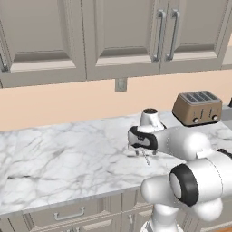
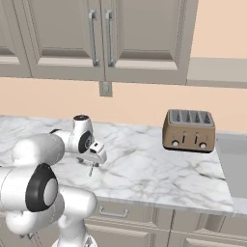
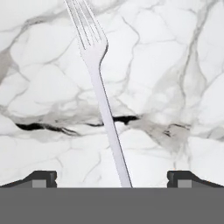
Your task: Take the fork and place it on the left side of the plate. Then take the spoon and place it on the right side of the plate. Make sure they're directly next to the plate.
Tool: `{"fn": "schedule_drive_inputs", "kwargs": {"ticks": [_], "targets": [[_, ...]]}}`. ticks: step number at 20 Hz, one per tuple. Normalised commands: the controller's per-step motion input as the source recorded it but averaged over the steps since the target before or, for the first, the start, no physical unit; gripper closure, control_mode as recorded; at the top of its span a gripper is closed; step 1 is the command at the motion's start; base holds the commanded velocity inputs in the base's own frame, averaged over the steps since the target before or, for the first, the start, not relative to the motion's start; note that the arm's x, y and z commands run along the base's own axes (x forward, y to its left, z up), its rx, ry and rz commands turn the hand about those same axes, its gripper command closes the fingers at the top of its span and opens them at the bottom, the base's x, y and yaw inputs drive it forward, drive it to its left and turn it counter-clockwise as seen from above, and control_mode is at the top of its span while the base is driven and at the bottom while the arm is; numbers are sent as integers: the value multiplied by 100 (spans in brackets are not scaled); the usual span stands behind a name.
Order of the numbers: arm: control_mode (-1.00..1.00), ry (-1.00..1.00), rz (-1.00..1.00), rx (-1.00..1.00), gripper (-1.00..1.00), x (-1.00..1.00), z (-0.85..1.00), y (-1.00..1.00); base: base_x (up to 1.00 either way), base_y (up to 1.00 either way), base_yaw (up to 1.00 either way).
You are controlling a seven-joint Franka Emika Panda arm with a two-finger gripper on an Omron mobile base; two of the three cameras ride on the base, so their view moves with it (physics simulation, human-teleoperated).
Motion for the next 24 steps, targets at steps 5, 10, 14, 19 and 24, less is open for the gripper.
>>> {"fn": "schedule_drive_inputs", "kwargs": {"ticks": [5,10,14,19,24], "targets": [[-100,15,6,0,-100,58,-1,-7,0,0,0],[-100,-1,9,-4,-100,35,-23,5,0,0,0],[-100,-3,7,-7,-100,24,-24,10,0,0,0],[-100,0,2,-1,-100,20,-19,2,0,0,0],[-100,8,0,0,-100,4,-5,0,0,0,0]]}}
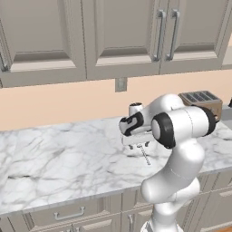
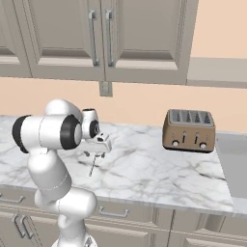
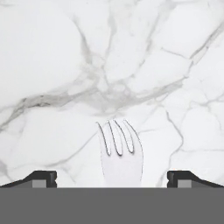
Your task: Take the fork and place it on the left side of the plate. Then take the spoon and place it on the right side of the plate. Make sure they're directly next to the plate.
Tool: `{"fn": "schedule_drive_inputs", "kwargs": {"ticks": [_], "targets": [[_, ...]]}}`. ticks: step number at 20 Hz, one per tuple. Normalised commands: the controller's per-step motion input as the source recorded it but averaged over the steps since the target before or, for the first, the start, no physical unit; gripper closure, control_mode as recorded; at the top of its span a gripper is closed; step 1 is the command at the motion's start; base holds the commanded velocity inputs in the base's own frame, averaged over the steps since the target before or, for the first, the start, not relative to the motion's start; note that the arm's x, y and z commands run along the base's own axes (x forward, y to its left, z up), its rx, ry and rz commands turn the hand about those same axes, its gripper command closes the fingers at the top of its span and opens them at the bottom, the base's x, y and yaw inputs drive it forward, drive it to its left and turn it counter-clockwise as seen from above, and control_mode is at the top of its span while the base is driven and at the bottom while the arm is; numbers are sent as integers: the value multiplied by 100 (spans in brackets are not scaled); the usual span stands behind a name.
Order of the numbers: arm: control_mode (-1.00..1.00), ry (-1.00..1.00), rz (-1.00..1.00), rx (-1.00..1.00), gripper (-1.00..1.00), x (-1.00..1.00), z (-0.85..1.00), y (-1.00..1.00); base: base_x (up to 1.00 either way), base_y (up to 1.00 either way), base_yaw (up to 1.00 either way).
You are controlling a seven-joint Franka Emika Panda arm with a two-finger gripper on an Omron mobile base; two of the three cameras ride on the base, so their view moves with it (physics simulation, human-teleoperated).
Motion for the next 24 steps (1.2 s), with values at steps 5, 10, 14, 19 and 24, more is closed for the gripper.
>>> {"fn": "schedule_drive_inputs", "kwargs": {"ticks": [5,10,14,19,24], "targets": [[-100,6,0,0,-100,-9,0,0,0,0,0],[-100,0,-3,0,-100,-16,-9,-5,0,0,0],[-100,0,-7,0,-100,-35,-3,-4,0,0,0],[-100,0,-7,0,-100,-14,-9,-2,0,0,0],[-100,0,-1,0,100,15,-17,0,0,0,0]]}}
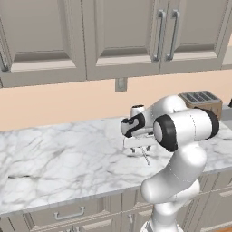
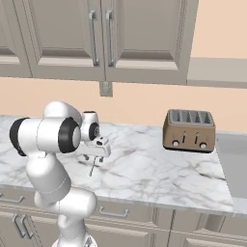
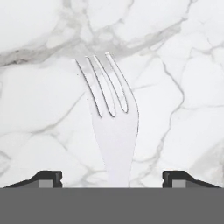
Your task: Take the fork and place it on the left side of the plate. Then take the spoon and place it on the right side of the plate. Make sure they're directly next to the plate.
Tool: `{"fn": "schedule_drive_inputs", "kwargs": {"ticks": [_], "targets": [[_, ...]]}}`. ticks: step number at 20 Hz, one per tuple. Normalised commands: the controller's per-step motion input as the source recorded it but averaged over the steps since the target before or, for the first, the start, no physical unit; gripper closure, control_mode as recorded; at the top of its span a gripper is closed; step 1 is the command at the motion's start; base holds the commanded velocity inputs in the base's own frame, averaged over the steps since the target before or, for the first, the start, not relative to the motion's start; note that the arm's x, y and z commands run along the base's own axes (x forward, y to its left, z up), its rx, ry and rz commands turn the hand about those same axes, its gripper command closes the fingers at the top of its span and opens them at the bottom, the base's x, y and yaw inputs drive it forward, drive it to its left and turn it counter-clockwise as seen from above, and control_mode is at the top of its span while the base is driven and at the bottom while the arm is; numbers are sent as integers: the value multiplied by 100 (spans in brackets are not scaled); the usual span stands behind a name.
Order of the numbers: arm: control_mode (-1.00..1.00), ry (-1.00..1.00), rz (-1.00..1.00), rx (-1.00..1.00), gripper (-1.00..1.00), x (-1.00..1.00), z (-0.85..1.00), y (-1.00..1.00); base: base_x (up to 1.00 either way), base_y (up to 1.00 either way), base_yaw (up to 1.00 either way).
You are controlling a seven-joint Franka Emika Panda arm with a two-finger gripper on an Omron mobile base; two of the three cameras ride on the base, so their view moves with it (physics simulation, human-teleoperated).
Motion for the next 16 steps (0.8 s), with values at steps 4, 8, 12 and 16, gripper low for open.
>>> {"fn": "schedule_drive_inputs", "kwargs": {"ticks": [4,8,12,16], "targets": [[-100,0,0,0,100,0,-8,0,0,0,0],[-100,3,0,4,100,-5,-5,0,0,0,0],[-100,5,0,9,100,-12,6,0,0,0,0],[-100,0,0,1,100,-27,38,0,0,0,0]]}}
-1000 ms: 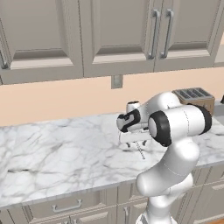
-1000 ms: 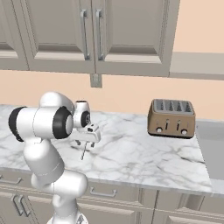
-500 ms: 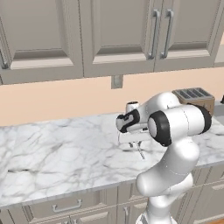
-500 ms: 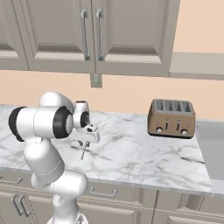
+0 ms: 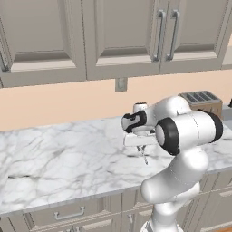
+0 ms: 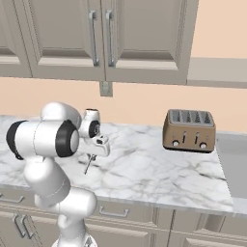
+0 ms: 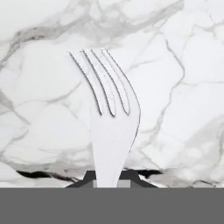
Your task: Take the fork and place it on the left side of the plate. Then take the spoon and place it on the right side of the plate. Make sure they're directly next to the plate.
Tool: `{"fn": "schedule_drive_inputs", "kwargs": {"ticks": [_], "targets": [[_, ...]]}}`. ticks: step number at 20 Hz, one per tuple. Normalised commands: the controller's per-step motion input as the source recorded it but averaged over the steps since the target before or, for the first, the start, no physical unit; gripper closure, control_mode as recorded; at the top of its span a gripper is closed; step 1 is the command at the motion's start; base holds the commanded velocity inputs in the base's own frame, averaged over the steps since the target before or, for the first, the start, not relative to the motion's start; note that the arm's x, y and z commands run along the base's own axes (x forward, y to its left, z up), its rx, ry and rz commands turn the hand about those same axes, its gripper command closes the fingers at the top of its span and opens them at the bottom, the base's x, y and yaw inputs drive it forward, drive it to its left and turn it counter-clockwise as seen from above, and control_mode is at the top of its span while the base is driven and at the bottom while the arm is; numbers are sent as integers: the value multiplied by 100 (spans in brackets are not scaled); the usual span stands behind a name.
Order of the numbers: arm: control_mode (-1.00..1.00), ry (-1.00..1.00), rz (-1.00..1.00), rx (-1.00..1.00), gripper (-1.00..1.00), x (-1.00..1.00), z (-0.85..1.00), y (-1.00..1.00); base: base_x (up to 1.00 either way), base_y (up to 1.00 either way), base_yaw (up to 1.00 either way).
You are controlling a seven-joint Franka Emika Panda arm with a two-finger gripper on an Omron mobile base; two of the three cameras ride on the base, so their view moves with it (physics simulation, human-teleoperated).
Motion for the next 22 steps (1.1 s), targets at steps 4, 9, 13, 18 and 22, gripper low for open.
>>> {"fn": "schedule_drive_inputs", "kwargs": {"ticks": [4,9,13,18,22], "targets": [[-100,-10,0,-3,100,-46,49,4,0,0,0],[-100,-4,0,-2,100,-39,40,2,0,0,0],[-100,1,0,0,100,-17,23,0,0,0,0],[-100,2,0,0,100,-7,11,0,0,0,0],[-100,0,0,0,100,0,0,0,0,0,0]]}}
